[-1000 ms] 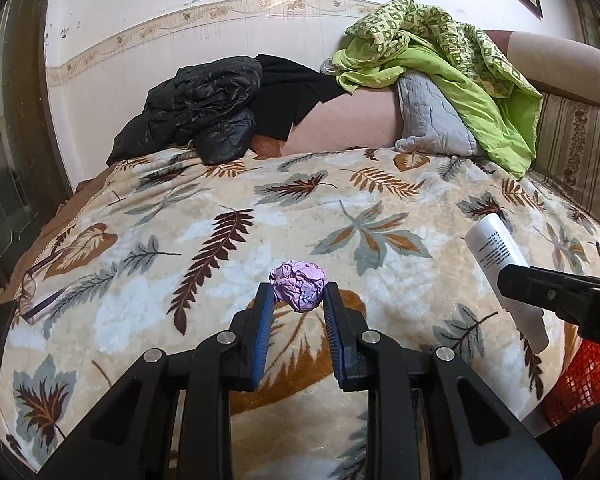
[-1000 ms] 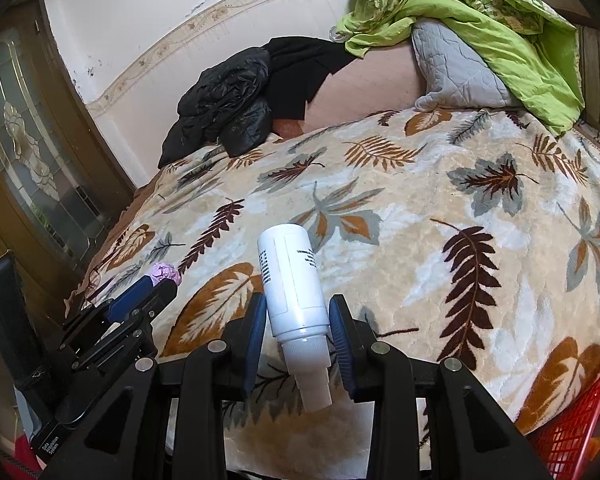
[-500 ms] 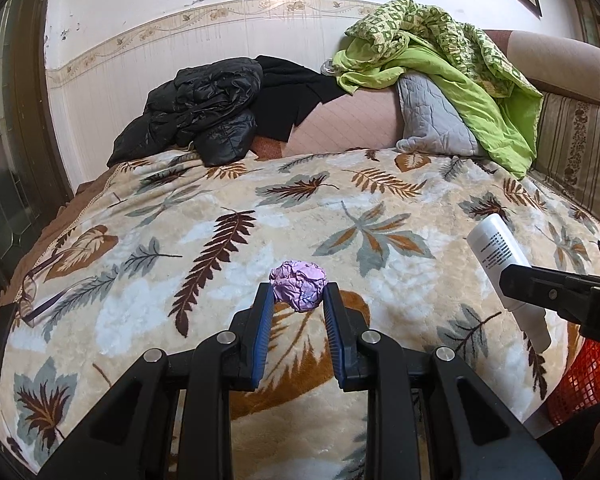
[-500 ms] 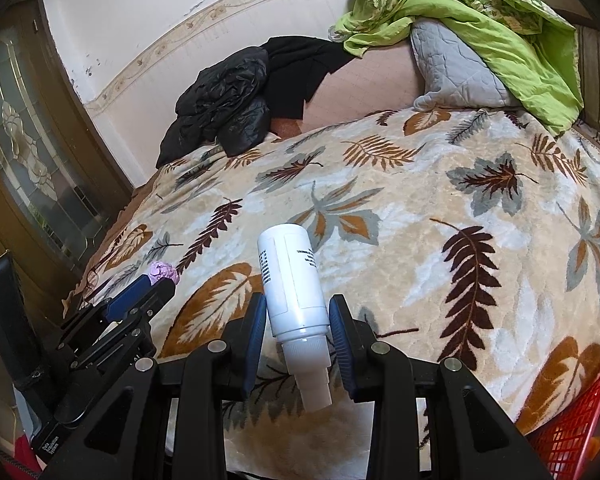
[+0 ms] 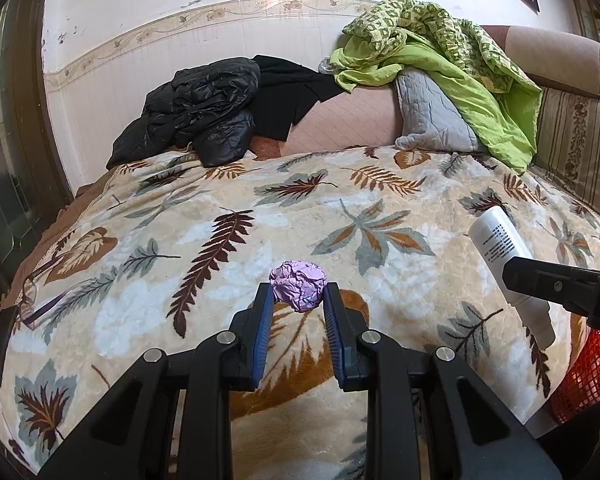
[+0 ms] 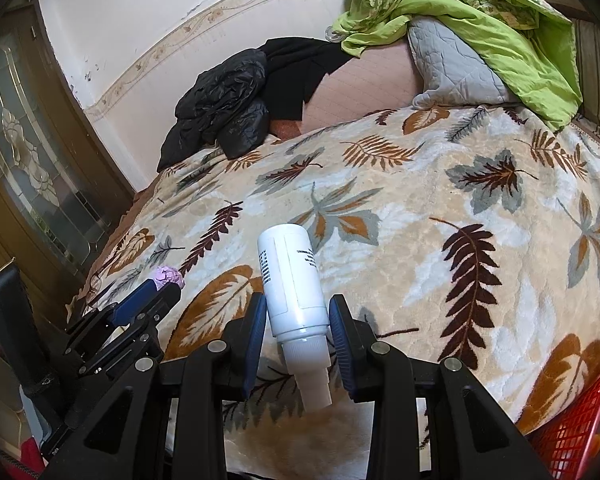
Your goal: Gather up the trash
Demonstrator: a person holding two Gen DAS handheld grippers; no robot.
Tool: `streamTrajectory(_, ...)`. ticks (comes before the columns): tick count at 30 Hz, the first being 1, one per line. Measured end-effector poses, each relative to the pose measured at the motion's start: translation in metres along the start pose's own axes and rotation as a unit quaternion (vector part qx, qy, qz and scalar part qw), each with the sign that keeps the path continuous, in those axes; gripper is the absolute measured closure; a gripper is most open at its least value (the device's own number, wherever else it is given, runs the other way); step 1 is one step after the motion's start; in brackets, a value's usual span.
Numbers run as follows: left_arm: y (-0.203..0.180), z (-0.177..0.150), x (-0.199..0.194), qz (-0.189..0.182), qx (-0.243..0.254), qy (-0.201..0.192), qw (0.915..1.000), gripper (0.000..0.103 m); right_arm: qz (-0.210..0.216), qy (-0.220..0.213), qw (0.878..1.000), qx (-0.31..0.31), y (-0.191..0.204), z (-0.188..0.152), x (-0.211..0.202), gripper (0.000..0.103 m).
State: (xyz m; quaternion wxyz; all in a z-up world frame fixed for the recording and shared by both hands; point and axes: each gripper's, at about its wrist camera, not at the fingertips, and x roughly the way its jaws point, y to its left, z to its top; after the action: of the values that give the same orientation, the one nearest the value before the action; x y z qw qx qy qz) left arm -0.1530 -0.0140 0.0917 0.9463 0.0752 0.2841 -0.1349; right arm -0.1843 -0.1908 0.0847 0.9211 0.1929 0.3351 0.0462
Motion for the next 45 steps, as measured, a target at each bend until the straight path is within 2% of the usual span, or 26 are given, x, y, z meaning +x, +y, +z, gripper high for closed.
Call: streamTrajectory(45, -0.011, 0.001, 0.000, -0.007, 0.009, -0.007, 0.9999, 0.079, 0.001, -0.001, 1.000, 0.003, -0.002, 0.000, -0.001, 0.068)
